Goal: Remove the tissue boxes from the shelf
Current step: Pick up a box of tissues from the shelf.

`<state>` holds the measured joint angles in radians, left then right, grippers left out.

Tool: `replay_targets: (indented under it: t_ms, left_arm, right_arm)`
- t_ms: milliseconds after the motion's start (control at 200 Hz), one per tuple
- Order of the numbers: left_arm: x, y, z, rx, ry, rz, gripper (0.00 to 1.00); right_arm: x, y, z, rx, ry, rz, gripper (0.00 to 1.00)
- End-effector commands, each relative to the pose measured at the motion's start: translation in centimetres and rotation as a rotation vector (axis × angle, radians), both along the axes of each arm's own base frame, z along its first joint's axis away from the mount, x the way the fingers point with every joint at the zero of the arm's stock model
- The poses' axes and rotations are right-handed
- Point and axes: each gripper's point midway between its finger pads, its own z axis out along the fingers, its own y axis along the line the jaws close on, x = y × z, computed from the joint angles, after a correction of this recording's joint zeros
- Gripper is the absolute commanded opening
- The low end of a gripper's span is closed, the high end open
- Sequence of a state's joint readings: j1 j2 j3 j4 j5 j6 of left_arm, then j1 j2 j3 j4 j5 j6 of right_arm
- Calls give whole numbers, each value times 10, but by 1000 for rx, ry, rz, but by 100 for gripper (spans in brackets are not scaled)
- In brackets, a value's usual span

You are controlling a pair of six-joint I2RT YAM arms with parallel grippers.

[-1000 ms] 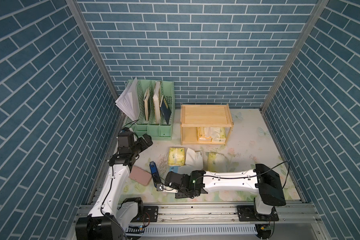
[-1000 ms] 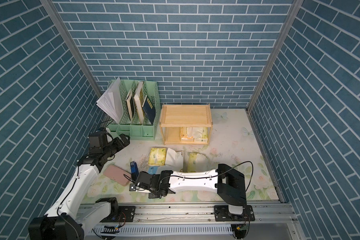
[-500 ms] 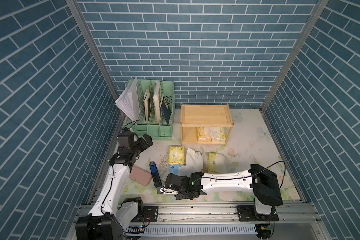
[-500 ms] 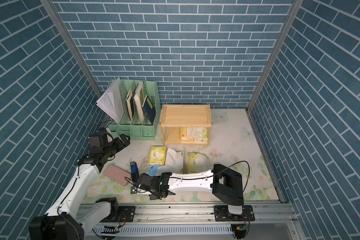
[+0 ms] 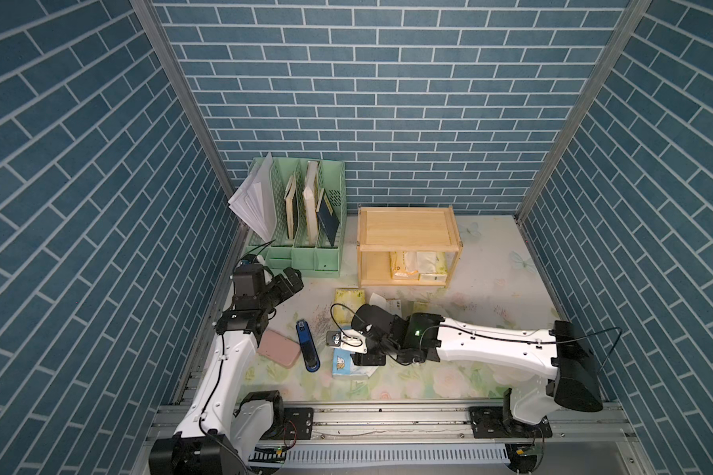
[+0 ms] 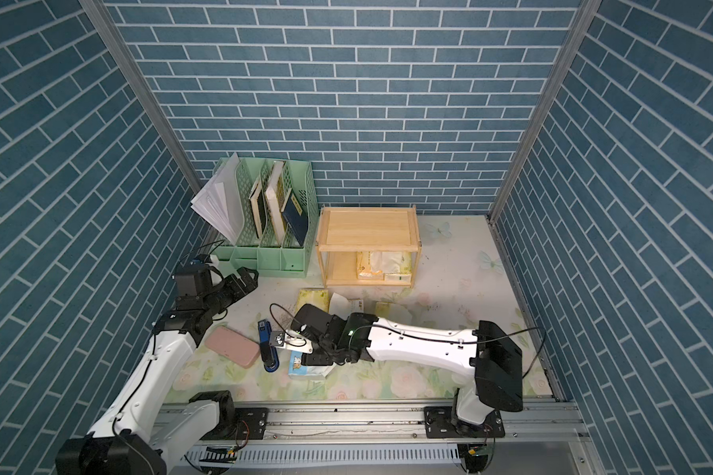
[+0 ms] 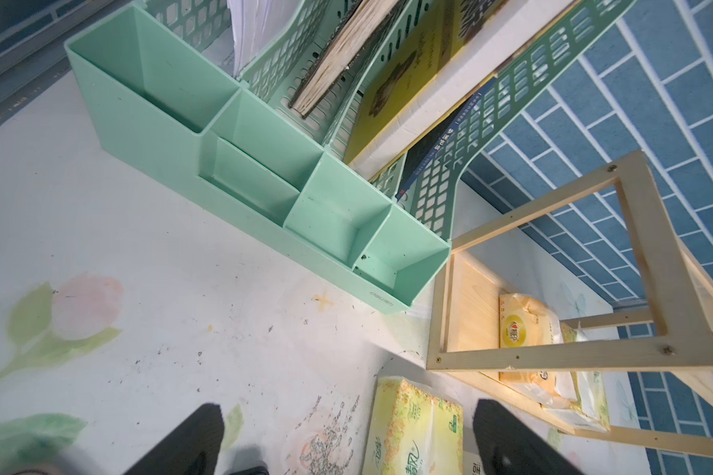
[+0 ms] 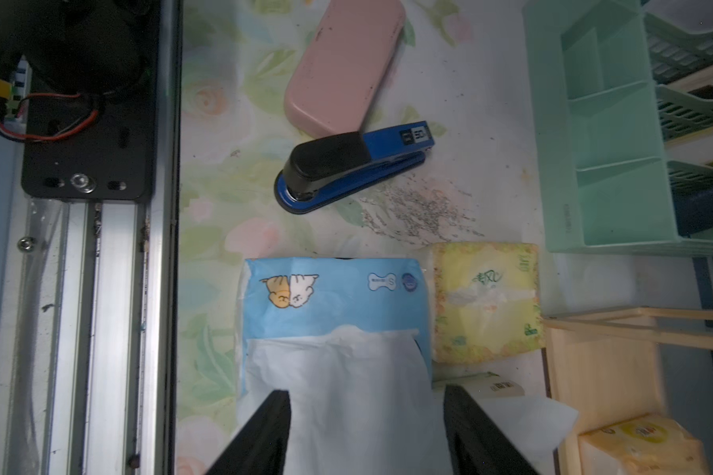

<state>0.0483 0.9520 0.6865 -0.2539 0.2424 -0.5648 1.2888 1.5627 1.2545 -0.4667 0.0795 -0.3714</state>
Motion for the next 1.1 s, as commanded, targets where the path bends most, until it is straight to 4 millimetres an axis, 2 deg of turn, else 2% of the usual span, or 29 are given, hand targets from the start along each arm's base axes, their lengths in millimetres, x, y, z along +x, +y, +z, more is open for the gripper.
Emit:
replay_targets:
  t_ms: [0, 215, 290, 480, 720, 950, 1095]
  left_arm:
    - [-5, -6, 3, -15, -41, -34, 100]
    - [-13, -3, 4, 2, -63, -24, 100]
    - [-13, 0, 6, 11, -74, -5, 100]
    - [-15, 10, 11, 23, -106, 55, 100]
    - [-16, 16, 11, 32, -111, 94, 100]
    - [-15, 17, 6, 31, -91, 99, 100]
    - [-15, 18, 2, 31, -81, 106, 100]
  right_arm:
    - [23, -27, 2, -15, -31, -23, 64]
    - [91, -85, 4, -11, -162, -183, 61]
    - [105, -99, 4, -3, -188, -200, 61]
    - [137, -129, -11, -43, -286, -242, 61]
    - [176, -141, -24, -92, -446, -266, 61]
    - [206, -145, -48, -241, -562, -210, 57]
    - [222, -139, -53, -267, -610, -189, 57]
